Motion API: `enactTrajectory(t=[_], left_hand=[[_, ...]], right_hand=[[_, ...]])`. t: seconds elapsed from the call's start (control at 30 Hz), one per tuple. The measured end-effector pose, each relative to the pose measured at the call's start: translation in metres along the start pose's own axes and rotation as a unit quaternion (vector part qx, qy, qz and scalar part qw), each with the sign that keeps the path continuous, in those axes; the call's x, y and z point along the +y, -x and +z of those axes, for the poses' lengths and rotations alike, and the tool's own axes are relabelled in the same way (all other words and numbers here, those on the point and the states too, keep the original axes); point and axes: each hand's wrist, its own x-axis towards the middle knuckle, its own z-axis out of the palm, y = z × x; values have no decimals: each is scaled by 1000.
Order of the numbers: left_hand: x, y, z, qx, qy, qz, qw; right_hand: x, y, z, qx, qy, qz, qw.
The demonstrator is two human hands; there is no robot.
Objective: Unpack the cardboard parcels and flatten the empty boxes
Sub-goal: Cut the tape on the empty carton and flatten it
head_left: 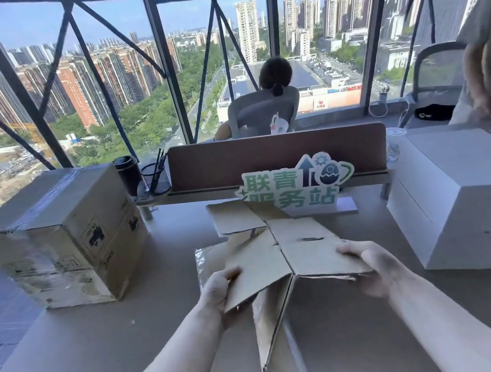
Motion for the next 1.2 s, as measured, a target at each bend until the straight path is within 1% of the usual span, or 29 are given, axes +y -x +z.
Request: enactTrajectory(t=[0.07,0.13,0.2,0.27,0.37,0.47,0.53,0.63,0.77,0.9,0.97,1.03,1.07,1.1,1.13,1.17,1.2], left_hand=[[14,11,1,-11,1,21,1000],[28,21,3,-47,21,34,998],[41,31,6,-70,29,30,997],[48,39,14,-94,27,31,995],[48,51,34,-126,9,24,992],[36,50,44,-141,11,29,989],[31,47,44,-151,8,35,988],[26,40,45,-177,-32,32,983],[26,35,50,-214,-34,14,976],[26,28,38,-205,-73,8,976],[29,24,32,-201,-93,2,975],[35,22,29,-181,-77,12,980],[39,21,29,-177,-55,19,982],[45,21,30,-177,-39,25,983],[51,21,32,-180,-26,33,983],[58,22,35,-181,-23,42,982],[64,23,39,-189,-22,49,980]], right_hand=[[-21,8,7,-25,20,-31,999],[-40,15,15,-52,34,-56,996],[-54,20,24,-71,75,-82,991],[-61,25,37,-99,121,-99,983],[-52,27,64,-127,157,-107,974],[-35,22,83,-122,183,-117,968],[-25,18,87,-103,232,-126,959],[-9,19,87,-73,300,-139,941],[10,25,98,-84,346,-150,922],[19,24,100,-118,362,-120,917],[18,22,95,-110,378,-134,910],[16,22,84,-111,364,-171,909],[16,24,78,-124,377,-195,897],[16,28,71,-138,413,-215,874],[18,30,64,-138,469,-237,840],[20,30,58,-124,519,-266,803],[22,28,52,-98,549,-295,776]])
